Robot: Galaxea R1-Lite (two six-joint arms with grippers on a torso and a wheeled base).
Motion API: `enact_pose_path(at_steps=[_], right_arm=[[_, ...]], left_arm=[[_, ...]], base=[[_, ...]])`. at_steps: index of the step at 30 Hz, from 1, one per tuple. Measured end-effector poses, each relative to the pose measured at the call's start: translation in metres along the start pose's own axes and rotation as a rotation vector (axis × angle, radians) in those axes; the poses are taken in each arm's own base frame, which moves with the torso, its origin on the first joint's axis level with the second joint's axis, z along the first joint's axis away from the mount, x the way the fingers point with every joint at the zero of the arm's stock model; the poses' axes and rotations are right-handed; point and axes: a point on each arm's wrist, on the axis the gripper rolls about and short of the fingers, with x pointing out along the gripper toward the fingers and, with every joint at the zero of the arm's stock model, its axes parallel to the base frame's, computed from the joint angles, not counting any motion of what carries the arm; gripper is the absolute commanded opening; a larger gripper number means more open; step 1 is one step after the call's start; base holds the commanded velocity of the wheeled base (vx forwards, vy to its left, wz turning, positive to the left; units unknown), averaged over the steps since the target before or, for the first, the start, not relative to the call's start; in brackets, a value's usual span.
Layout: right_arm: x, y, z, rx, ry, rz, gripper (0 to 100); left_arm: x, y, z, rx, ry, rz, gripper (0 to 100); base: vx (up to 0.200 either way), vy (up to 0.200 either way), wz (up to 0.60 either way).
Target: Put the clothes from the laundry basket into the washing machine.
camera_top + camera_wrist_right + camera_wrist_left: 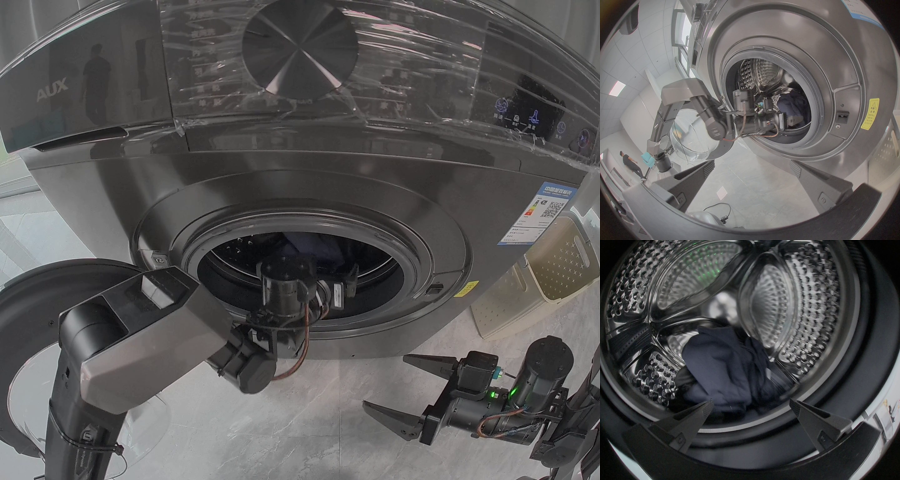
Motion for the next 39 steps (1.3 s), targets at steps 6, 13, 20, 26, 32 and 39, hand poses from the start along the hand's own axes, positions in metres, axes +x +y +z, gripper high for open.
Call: enact_pose_path(at_steps=[6, 13, 20, 26, 32, 39], right_arm=[[-0.006, -0.001, 0.000, -0.002, 0.001, -0.012, 100], [-0.016, -0.006, 0.001, -0.002, -0.003, -0.046, 100], [-0.028, -0.015, 0.010, 0.004, -0.041, -0.126, 100], [-0.046, -0.025, 0.012, 0.021, -0.002, -0.232, 100], [-0.074, -0.029, 0.013, 0.037, 0.053, -0.330, 100], [-0.116, -0.024, 0.014, 0.043, 0.050, -0.430, 100]], left_arm=[[-0.057, -0.012, -0.007, 0.039, 0.061, -0.067, 100], [-0.133, -0.028, 0.003, 0.029, 0.123, -0.176, 100], [-0.198, -0.020, 0.026, -0.017, 0.075, -0.244, 100], [-0.237, -0.004, 0.043, -0.038, 0.031, -0.255, 100], [-0.267, 0.012, 0.056, -0.039, -0.008, -0.237, 100], [-0.299, 0.034, 0.067, -0.042, -0.031, -0.199, 100]], base=[[0.000, 0.000, 0.00], [0.000, 0.000, 0.00], [-0.114, 0.000, 0.00], [-0.200, 0.000, 0.00], [-0.200, 0.000, 0.00], [-0.200, 0.000, 0.00]])
